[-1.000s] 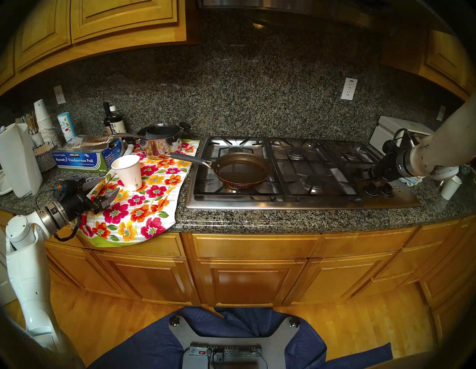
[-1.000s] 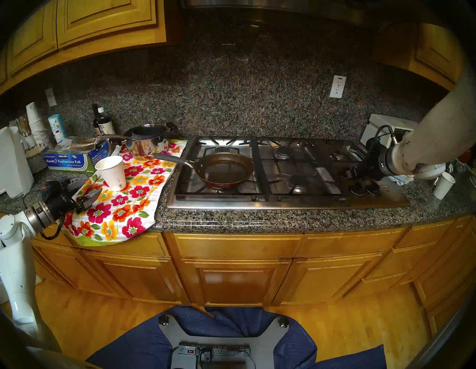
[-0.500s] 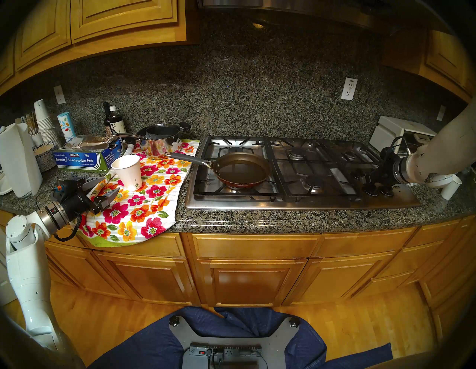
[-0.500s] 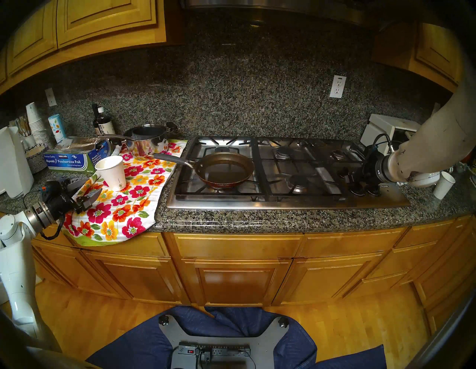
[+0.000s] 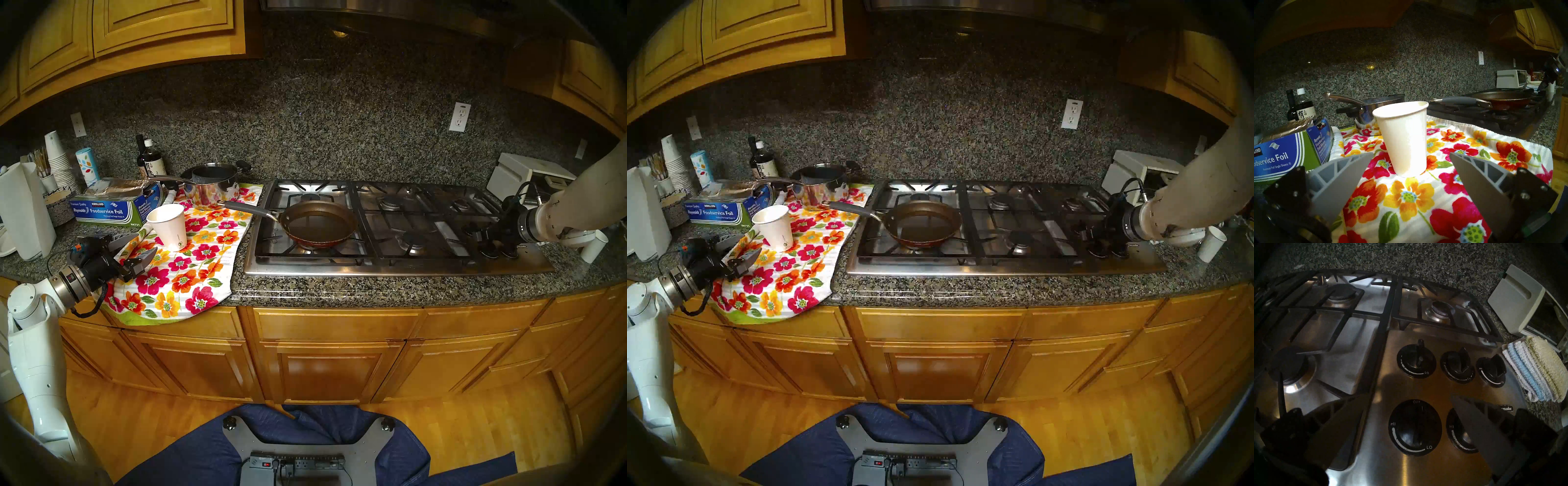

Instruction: Pick up the water cup, pour water into the pot, turn on the stove

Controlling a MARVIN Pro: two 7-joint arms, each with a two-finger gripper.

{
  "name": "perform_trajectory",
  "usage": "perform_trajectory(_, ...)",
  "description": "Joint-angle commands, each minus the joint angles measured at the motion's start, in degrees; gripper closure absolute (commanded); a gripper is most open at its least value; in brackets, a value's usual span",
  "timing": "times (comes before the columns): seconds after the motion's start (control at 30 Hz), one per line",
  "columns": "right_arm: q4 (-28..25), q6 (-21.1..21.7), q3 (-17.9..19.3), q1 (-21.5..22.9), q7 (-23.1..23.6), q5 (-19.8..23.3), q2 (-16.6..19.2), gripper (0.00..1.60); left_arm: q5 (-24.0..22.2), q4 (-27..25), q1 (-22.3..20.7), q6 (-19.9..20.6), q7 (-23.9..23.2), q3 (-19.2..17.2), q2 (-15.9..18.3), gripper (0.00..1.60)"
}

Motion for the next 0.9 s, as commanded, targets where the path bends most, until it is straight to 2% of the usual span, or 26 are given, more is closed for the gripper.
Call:
perform_trajectory(0.0,2.82,-0.24,0.35,-0.55,-0.04,0.28,0.41,0.00,-0.76,-1.36,-1.37,0.12,0.10,-0.63,0.64,0.00)
perform_trajectory(0.5,4.11,0.28,1.10,-2.60,0.44,0.90,0.98,0.00,-0.76,-1.36,-1.37,0.12,0.10,-0.63,0.64,0.00)
perform_trajectory(0.53,4.17,0.32,1.12,-2.70,0.49,0.94,1.03,0.80,-0.76,-1.36,-1.37,0.12,0.10,-0.63,0.64,0.00)
perform_trajectory(0.57,4.22,0.29,1.13,-2.81,0.50,0.97,1.07,1.12,-0.76,-1.36,-1.37,0.12,0.10,-0.63,0.64,0.00)
perform_trajectory(0.63,4.27,0.29,1.16,-3.03,0.49,1.07,1.21,1.60,-0.76,-1.37,-1.37,0.12,0.10,-0.63,0.63,0.00)
perform_trajectory(0.87,4.25,0.30,1.16,-3.57,1.00,1.24,1.63,1.60,-0.76,-1.38,-1.37,0.13,0.10,-0.64,0.63,0.00)
